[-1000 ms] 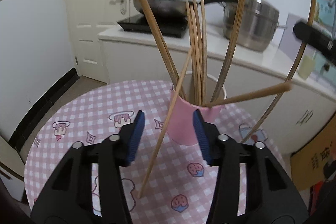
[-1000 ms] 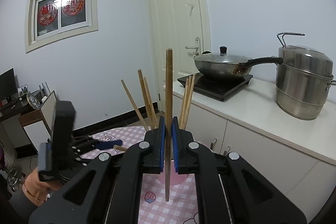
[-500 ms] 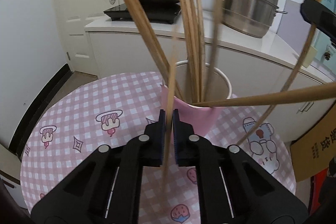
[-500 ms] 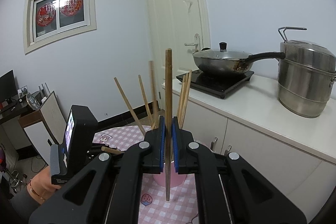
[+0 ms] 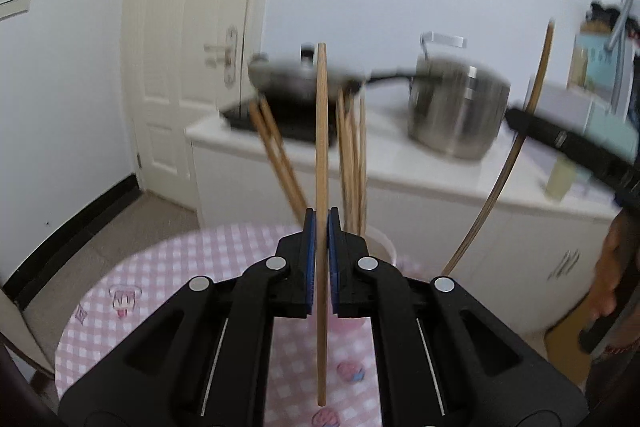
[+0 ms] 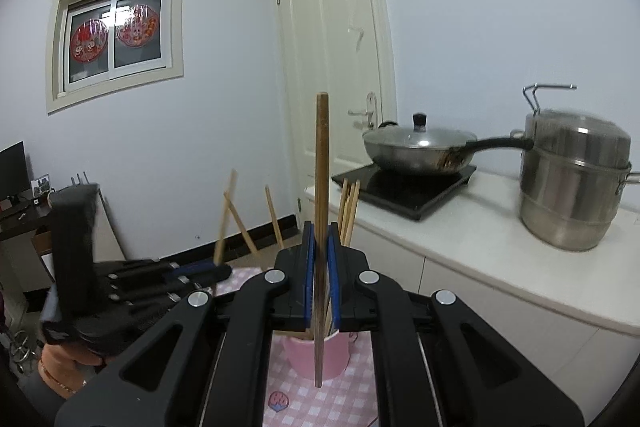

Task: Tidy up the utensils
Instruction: 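Lift both held chopsticks and carry them over the pink cup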

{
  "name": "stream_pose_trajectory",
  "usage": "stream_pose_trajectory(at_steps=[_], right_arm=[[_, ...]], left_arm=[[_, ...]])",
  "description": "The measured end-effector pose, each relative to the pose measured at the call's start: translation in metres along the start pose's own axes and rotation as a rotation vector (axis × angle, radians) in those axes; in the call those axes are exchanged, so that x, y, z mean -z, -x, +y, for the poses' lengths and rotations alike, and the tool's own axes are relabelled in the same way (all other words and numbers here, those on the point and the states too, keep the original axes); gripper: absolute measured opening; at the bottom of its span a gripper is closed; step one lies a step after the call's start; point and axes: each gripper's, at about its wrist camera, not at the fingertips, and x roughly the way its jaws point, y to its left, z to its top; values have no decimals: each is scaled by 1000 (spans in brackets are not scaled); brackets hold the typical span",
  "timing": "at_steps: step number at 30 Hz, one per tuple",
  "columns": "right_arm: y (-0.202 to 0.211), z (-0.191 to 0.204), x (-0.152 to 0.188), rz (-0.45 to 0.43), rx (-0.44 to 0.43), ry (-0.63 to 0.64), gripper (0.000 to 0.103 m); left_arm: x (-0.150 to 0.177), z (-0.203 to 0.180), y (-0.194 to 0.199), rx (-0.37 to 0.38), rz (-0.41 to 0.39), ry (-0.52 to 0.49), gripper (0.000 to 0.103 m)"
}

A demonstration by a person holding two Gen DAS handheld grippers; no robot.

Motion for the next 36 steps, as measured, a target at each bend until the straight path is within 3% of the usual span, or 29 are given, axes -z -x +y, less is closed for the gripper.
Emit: stream_pose_trajectory(at_steps=[7, 11, 15, 28, 36], right_arm=[[-2, 5, -17, -49, 4, 16, 5], [-6, 4, -25, -77, 9, 20, 5], [-12, 5, -27, -102, 19, 29, 5], [-44, -4, -13, -71, -9, -3, 5], [-55, -6, 3, -26, -23, -15, 5]], left_arm=[[-35, -2, 19, -26, -166, 62, 6], [-50, 4, 13, -22, -240, 121, 6], [-55, -1, -1, -34, -286, 118, 6], [-30, 1, -43, -5, -296, 113, 6], [-6, 2, -63, 5, -235, 94, 6]])
